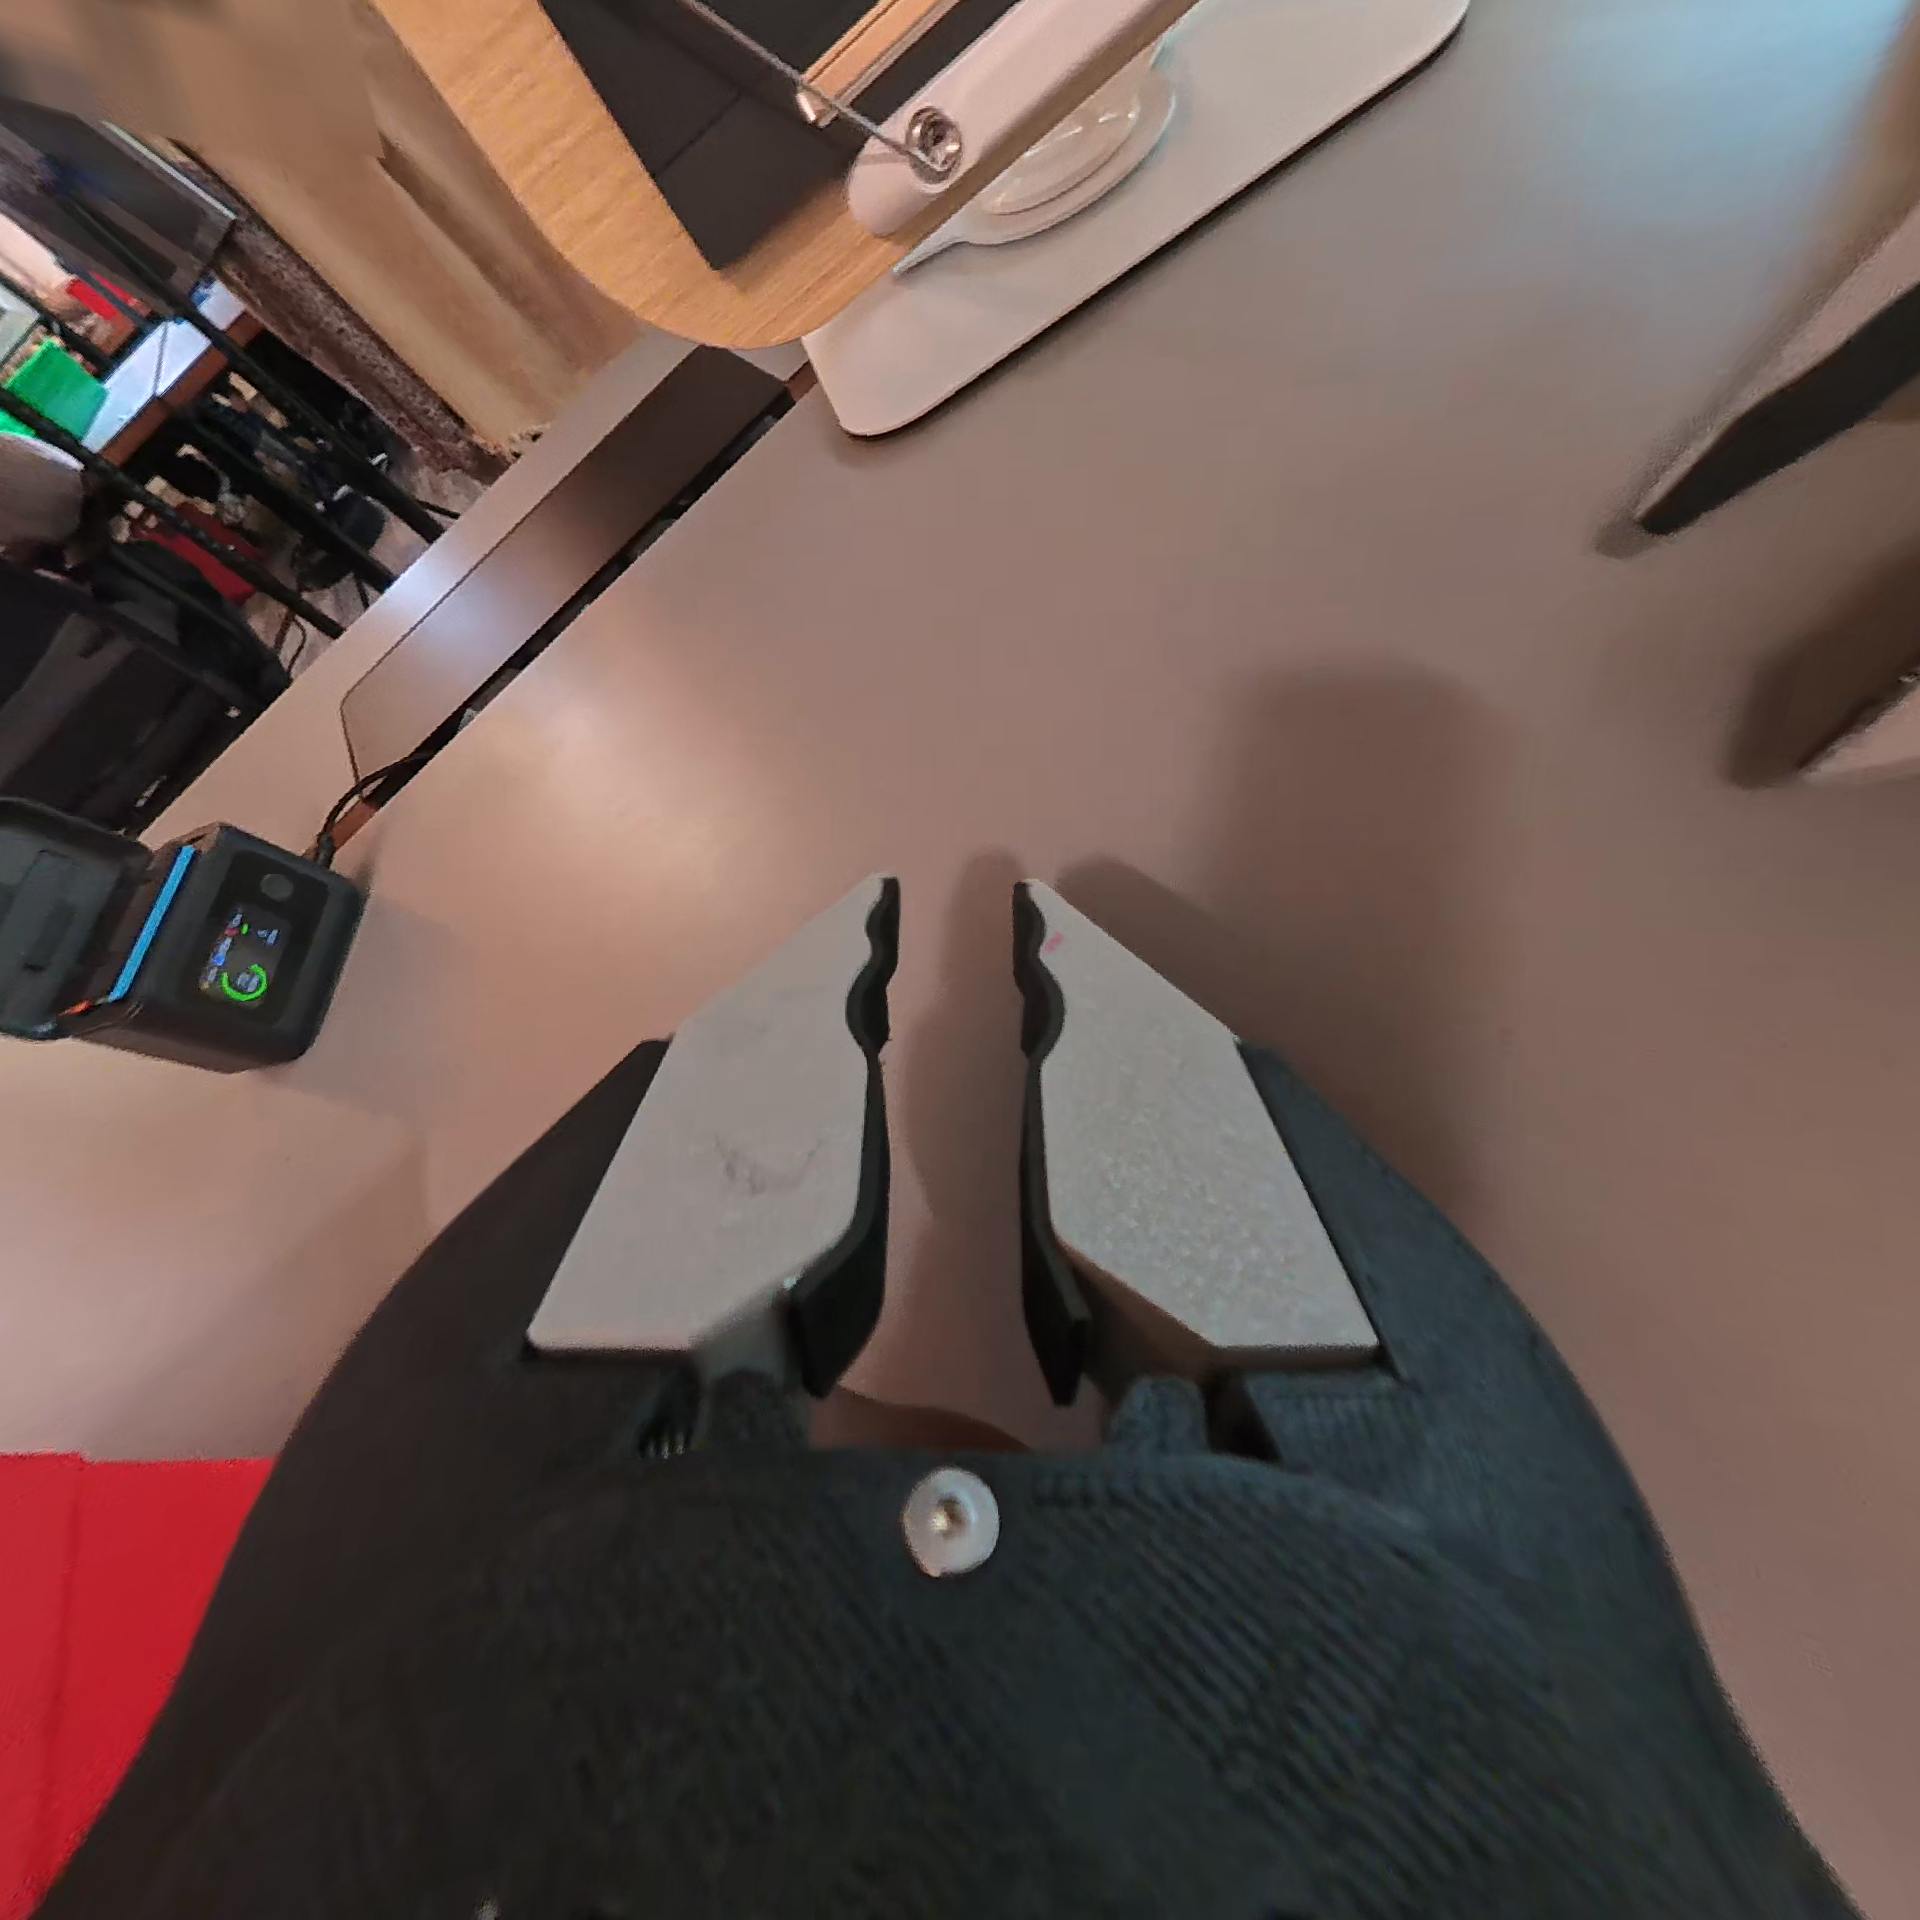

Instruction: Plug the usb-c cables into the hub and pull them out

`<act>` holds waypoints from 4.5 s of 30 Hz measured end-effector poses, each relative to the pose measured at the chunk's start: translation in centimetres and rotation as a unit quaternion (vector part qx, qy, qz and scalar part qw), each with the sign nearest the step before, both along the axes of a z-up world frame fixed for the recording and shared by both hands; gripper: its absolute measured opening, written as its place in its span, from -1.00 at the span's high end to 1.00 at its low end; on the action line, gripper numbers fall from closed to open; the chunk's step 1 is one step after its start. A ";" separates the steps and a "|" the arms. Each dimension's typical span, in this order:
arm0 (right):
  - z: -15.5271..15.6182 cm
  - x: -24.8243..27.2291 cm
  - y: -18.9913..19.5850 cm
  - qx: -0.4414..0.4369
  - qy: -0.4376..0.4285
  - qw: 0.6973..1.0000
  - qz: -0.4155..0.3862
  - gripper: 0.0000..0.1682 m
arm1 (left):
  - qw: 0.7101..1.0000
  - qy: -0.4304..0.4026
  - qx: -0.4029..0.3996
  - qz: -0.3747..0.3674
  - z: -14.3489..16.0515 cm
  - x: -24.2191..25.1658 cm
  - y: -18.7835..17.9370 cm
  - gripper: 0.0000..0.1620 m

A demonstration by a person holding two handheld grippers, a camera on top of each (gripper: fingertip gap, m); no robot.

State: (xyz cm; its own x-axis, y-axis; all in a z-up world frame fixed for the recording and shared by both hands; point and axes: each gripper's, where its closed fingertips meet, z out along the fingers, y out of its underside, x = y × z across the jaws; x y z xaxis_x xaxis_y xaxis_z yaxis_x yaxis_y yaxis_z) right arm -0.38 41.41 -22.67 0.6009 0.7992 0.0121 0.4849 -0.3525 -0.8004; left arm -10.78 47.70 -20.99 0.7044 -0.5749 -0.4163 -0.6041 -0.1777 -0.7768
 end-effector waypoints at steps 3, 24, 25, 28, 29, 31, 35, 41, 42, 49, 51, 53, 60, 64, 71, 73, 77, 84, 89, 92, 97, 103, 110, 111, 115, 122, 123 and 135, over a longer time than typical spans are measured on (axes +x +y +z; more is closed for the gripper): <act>-0.4 0.0 -0.2 0.010 -0.024 1.000 0.004 0.43 | 0.999 0.004 -0.008 0.040 -0.3 -1.0 0.0 0.73; -0.9 -0.1 -0.5 -0.001 -0.038 0.999 0.005 0.45 | 0.941 -0.018 -0.135 0.309 9.5 -24.7 -1.7 0.51; -0.9 -0.1 -0.5 -0.002 -0.037 0.999 0.005 0.45 | 0.936 -0.016 -0.165 0.310 8.1 -25.1 -1.6 0.53; -0.9 0.0 -0.5 -0.005 -0.032 0.999 0.004 0.46 | 0.929 0.032 -0.207 0.306 5.9 -26.2 -1.6 0.96; -0.9 0.0 -0.6 -0.006 -0.031 0.999 0.005 0.46 | 0.926 0.056 -0.204 0.312 6.4 -27.0 -1.5 1.00; -0.9 0.0 -0.6 -0.007 -0.030 1.000 0.006 0.46 | 0.925 0.090 -0.174 0.326 9.3 -28.7 -0.9 1.00; -1.3 -0.1 -0.7 -0.013 -0.042 0.999 0.010 0.46 | 0.934 0.078 -0.071 0.342 19.4 -30.1 0.4 1.00; -1.3 -0.1 -0.8 -0.010 -0.045 0.999 0.012 0.47 | 0.935 0.102 0.032 0.339 29.5 -29.6 -0.2 1.00; -1.3 -0.1 -0.8 -0.010 -0.044 0.999 0.012 0.47 | 0.934 0.107 0.038 0.339 30.2 -29.5 -0.5 1.00; -1.4 -0.3 -1.1 -0.004 -0.053 0.998 0.018 0.49 | 0.932 0.113 0.035 0.343 30.2 -29.7 -1.5 1.00; -1.4 -0.3 -1.1 0.000 -0.054 0.998 0.019 0.50 | 0.932 0.115 0.026 0.343 29.6 -29.8 -1.6 1.00; -1.4 -0.3 -1.1 -0.002 -0.054 0.998 0.020 0.49 | 0.928 0.130 0.016 0.348 28.9 -30.2 -1.7 1.00; -1.4 -0.3 -1.2 -0.009 -0.050 0.998 0.021 0.49 | 0.905 0.213 -0.022 0.368 26.9 -33.3 -3.2 1.00; -1.5 -0.3 -1.2 -0.013 -0.048 0.999 0.021 0.49 | 0.913 0.191 0.006 0.360 28.4 -33.0 -3.8 1.00; -1.5 -0.3 -1.1 -0.015 -0.046 0.999 0.019 0.49 | 0.896 0.239 0.063 0.368 33.6 -33.2 -4.7 1.00; -1.5 -0.3 -1.1 -0.016 -0.046 0.999 0.019 0.48 | 0.884 0.243 0.105 0.385 38.1 -33.5 -4.9 1.00; -1.5 -0.2 -1.1 -0.021 -0.043 0.999 0.018 0.48 | 0.859 0.200 0.266 0.389 53.0 -29.5 -7.3 1.00; -1.4 -0.1 -1.0 -0.018 -0.045 0.999 0.013 0.48 | 0.845 0.188 0.391 0.313 68.9 -14.9 -12.5 1.00; 0.3 1.2 -0.2 0.014 -0.024 0.999 -0.021 0.48 | 0.863 0.211 0.383 0.253 67.0 -7.1 -10.7 1.00; 3.0 3.2 0.8 0.033 0.029 0.997 -0.063 0.48 | 0.892 0.225 0.328 0.217 60.8 -4.8 -7.0 1.00; 5.5 5.6 1.8 0.024 0.112 0.988 -0.102 0.47 | 0.939 0.293 0.130 0.125 40.9 -2.4 -0.9 1.00; 5.3 6.1 2.3 0.031 0.097 0.988 -0.115 0.47 | 0.894 0.416 -0.162 -0.026 17.6 -1.3 -5.8 0.39; 4.2 5.6 2.1 0.025 0.071 0.991 -0.107 0.47 | 0.919 0.355 -0.170 -0.004 19.9 -3.0 -3.9 0.35; 4.1 5.5 2.1 0.022 0.073 0.992 -0.105 0.47 | 0.923 0.343 -0.173 0.006 20.5 -4.0 -3.4 0.36; 3.8 5.0 1.7 0.015 0.074 0.993 -0.095 0.47 | 0.937 0.291 -0.182 0.066 20.5 -10.2 -1.1 0.37; 2.6 3.7 0.8 0.007 0.050 0.996 -0.069 0.47 | 0.913 0.261 -0.268 0.159 11.8 -23.4 0.5 0.38; 2.3 3.5 0.7 0.003 0.048 0.997 -0.065 0.47 | 0.911 0.252 -0.279 0.167 10.7 -24.8 0.6 0.39; 0.6 1.3 -1.2 -0.024 0.042 0.999 -0.011 0.39 | 0.888 0.205 -0.393 0.121 0.7 -28.7 0.4 0.39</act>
State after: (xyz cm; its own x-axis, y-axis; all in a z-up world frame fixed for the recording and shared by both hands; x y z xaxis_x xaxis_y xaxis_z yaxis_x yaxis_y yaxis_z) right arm 0.87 40.18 -22.11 0.6163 0.7838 -0.0763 0.4084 -0.4009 -0.8201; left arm -39.51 48.11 -20.26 0.7291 -0.6532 -0.2042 -0.6774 -0.7313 -0.0794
